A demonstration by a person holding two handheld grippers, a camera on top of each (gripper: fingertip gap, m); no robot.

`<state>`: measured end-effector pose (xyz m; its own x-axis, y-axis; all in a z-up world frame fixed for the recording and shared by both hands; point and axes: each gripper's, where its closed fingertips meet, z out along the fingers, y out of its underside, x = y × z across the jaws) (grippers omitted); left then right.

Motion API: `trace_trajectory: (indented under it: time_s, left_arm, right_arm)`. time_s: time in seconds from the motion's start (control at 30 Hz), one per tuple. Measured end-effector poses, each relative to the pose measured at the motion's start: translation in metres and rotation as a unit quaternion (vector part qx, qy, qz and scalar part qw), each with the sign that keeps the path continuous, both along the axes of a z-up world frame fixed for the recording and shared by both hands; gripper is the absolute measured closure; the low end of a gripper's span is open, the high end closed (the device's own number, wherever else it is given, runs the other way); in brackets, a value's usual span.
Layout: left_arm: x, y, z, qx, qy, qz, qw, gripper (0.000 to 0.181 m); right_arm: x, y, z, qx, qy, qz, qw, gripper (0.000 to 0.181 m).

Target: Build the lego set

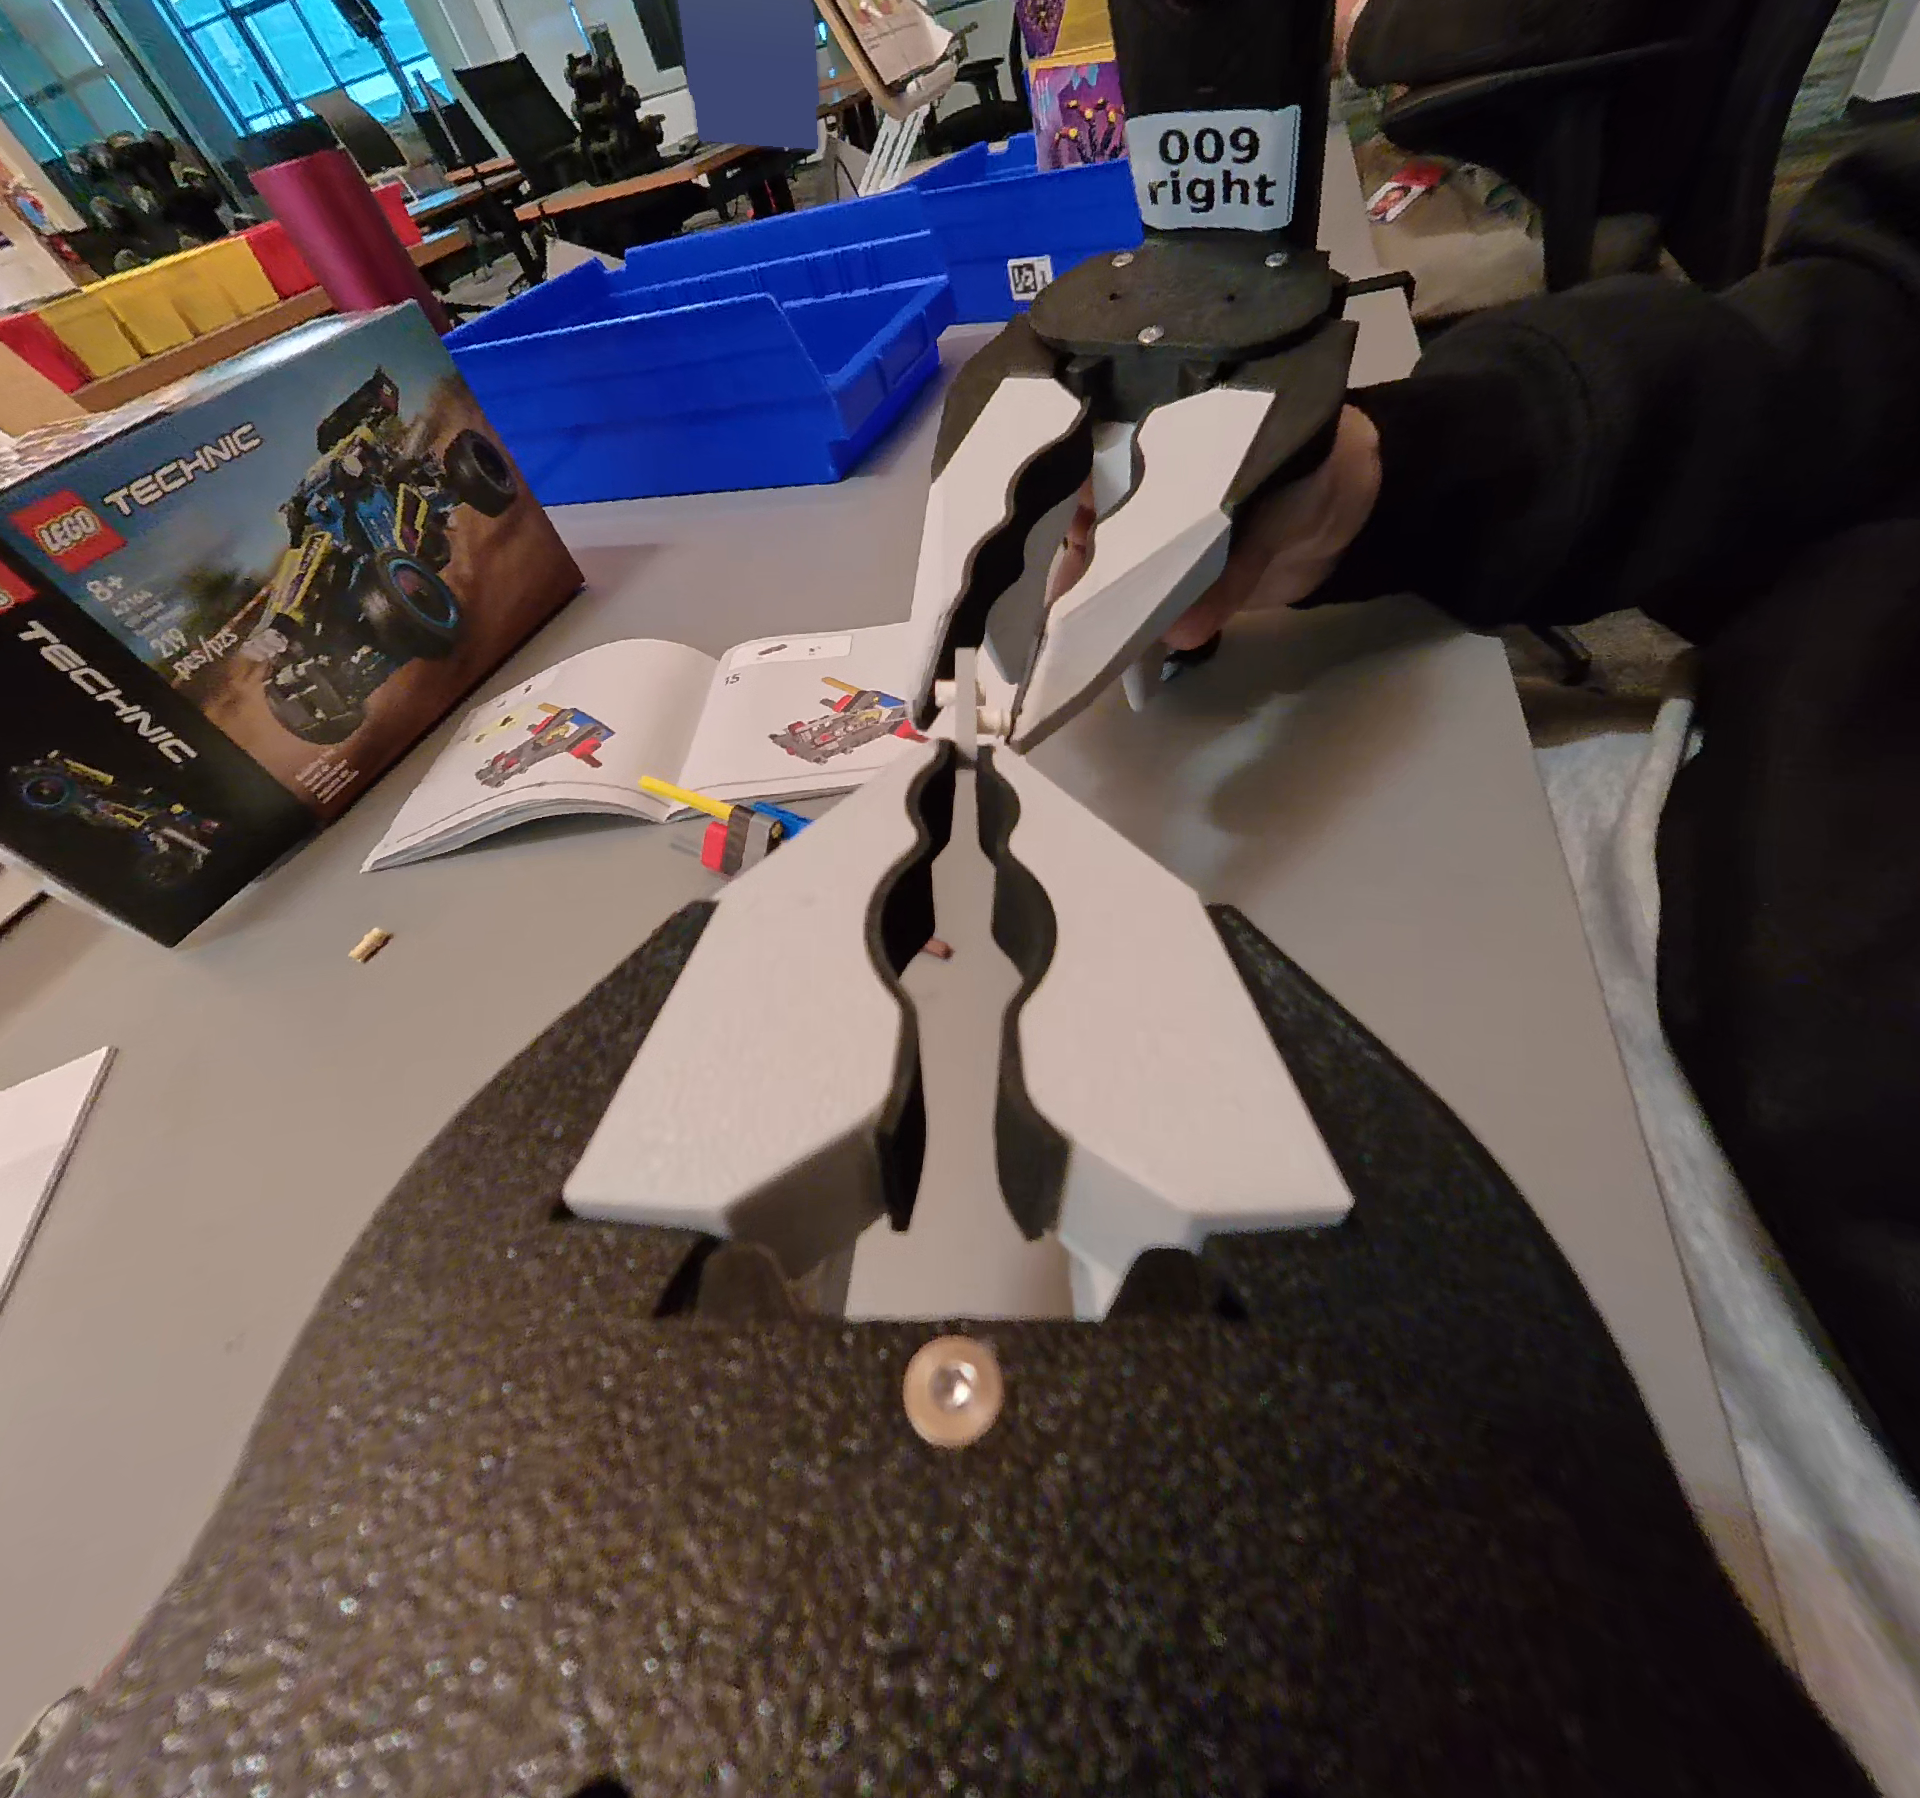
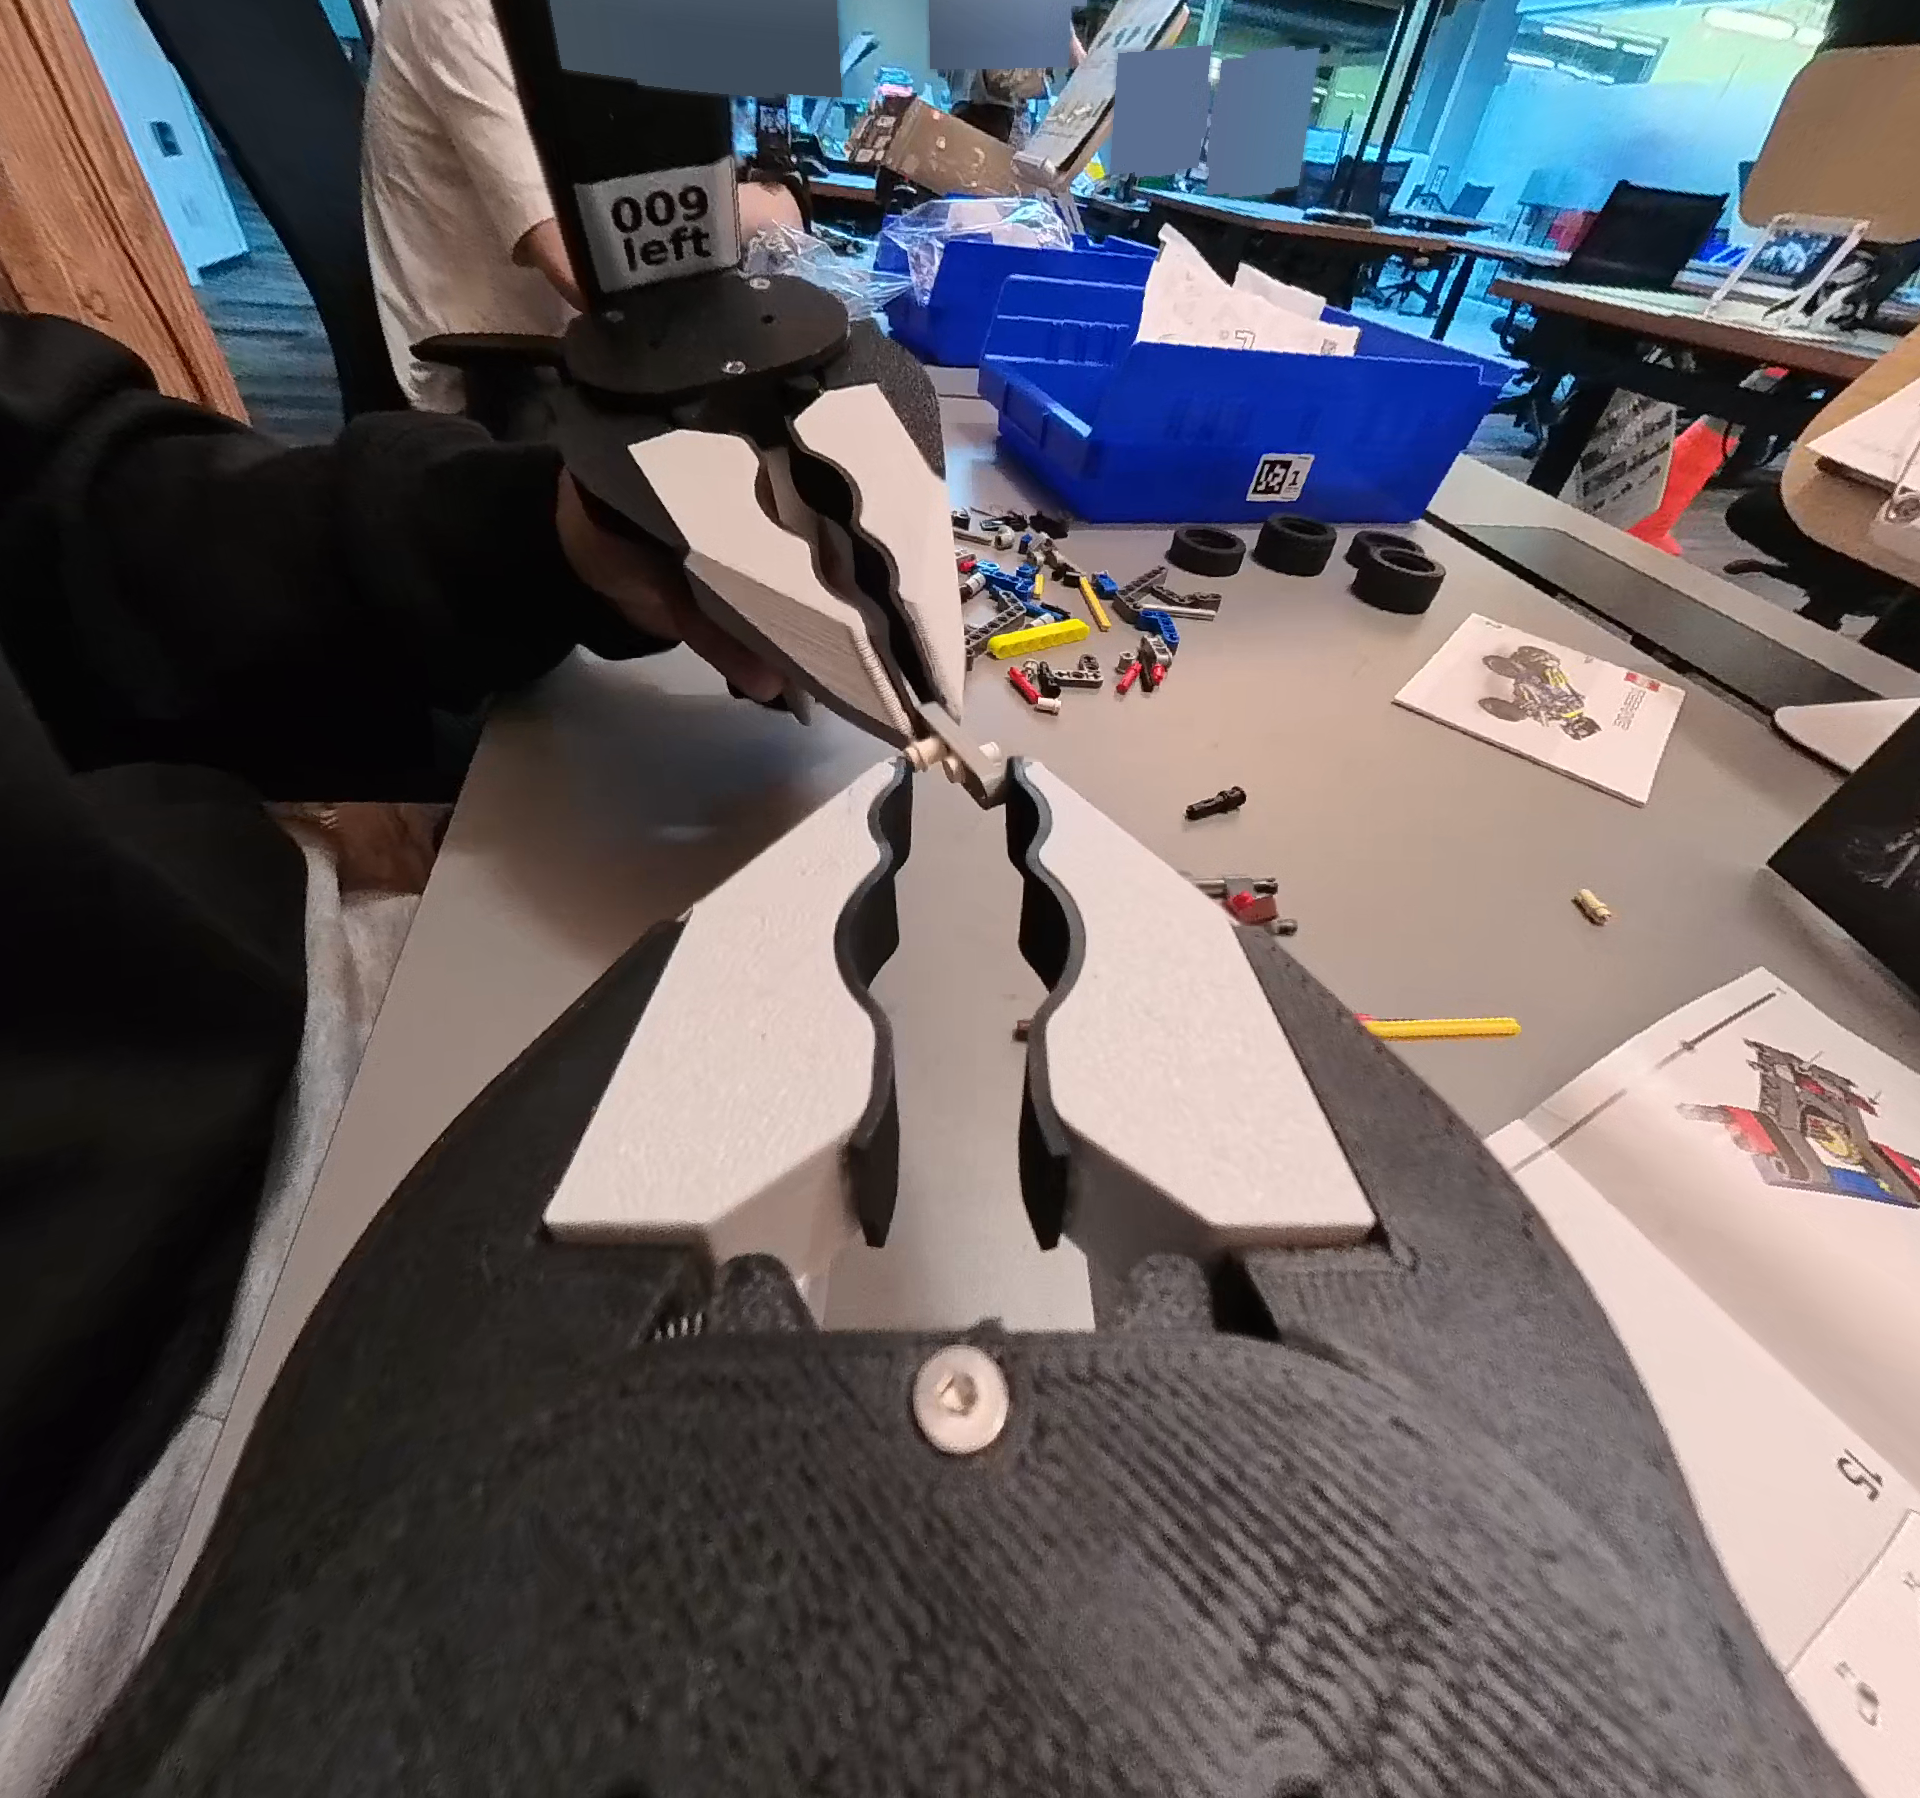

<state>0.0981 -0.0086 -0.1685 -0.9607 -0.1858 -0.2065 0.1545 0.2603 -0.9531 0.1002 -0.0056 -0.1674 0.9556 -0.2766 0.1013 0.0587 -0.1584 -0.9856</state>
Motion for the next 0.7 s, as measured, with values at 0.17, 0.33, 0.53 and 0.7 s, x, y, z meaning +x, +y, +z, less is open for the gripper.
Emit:
trace_trajectory:
  time_s: [0.17, 0.33, 0.53, 0.7]
  left_arm:
    - [-0.0017, 0.0012, -0.0014, -0.002, 0.021, -0.005, 1.0, 0.18]
    - [-0.0043, -0.0018, -0.0003, -0.015, 0.046, -0.013, 0.999, 0.179]
    - [0.0014, -0.0015, -0.0001, -0.012, 0.037, 0.007, 0.999, 0.18]
    - [0.0013, -0.0024, 0.0009, -0.012, 0.033, 0.008, 0.999, 0.18]
  right_arm:
    - [-0.0018, 0.0013, -0.0027, -0.008, 0.008, 0.01, 1.0, 0.167]
    - [-0.0023, 0.0002, -0.0034, -0.011, 0.007, 0.011, 1.0, 0.174]
    - [0.0001, -0.0001, -0.0031, -0.012, -0.004, -0.002, 1.0, 0.164]
    - [0.0008, -0.0005, -0.0003, -0.003, -0.011, -0.006, 1.0, 0.165]
